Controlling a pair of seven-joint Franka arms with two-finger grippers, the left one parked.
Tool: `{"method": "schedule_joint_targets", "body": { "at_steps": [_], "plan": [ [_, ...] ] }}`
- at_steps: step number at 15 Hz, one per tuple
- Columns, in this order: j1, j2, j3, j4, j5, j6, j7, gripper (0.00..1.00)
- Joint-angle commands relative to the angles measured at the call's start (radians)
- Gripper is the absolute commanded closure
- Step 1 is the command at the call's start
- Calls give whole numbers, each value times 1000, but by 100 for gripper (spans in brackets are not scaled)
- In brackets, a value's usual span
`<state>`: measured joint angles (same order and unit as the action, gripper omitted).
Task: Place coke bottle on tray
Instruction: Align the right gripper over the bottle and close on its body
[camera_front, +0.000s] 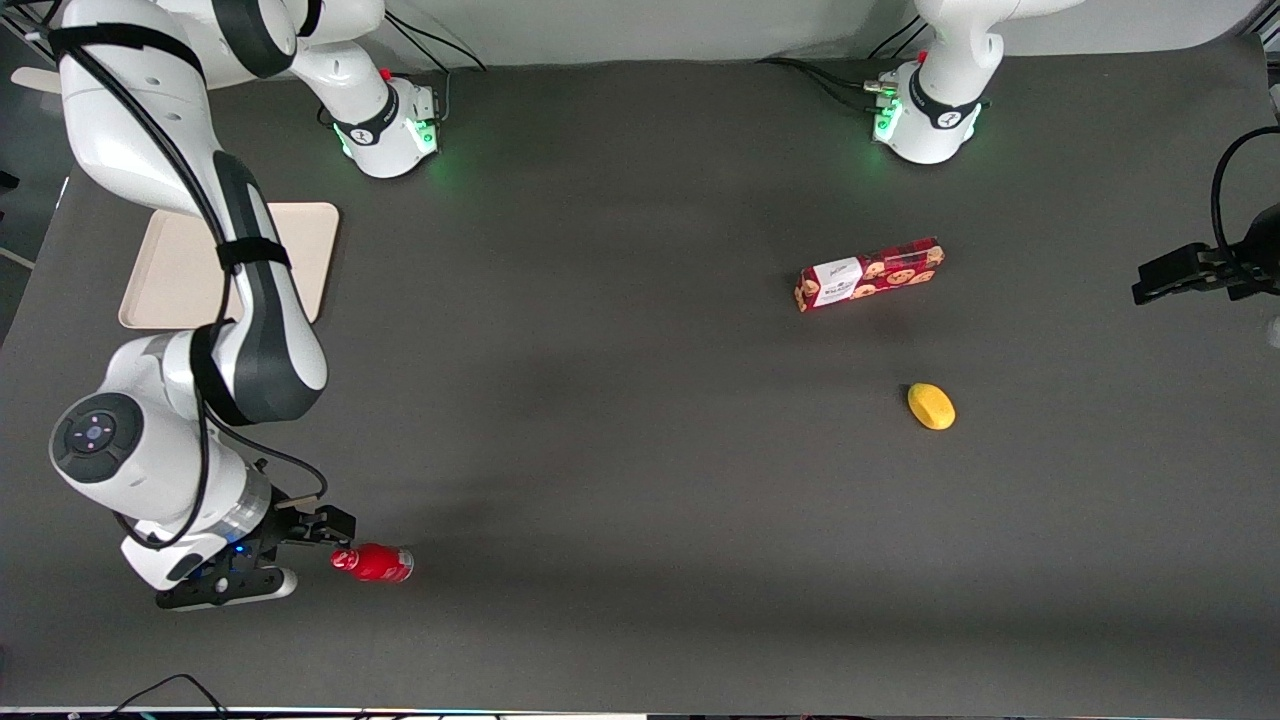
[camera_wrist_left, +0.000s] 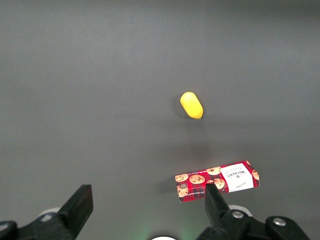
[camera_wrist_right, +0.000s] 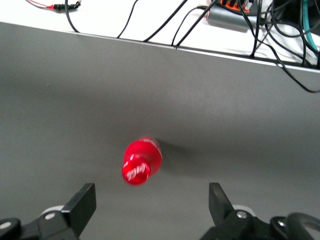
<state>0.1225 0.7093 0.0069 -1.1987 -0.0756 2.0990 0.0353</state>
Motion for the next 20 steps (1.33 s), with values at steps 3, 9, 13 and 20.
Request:
{"method": "schedule_joint_targets", "body": {
  "at_steps": [3,9,13,20],
  "plan": [
    [8,67,1,44,-13,96,24,0],
    [9,104,2,42,-7,139,51,13],
    [17,102,2,39,-7,138,95,18],
    [19,98,4,33,-10,138,109,45]
  ]
}}
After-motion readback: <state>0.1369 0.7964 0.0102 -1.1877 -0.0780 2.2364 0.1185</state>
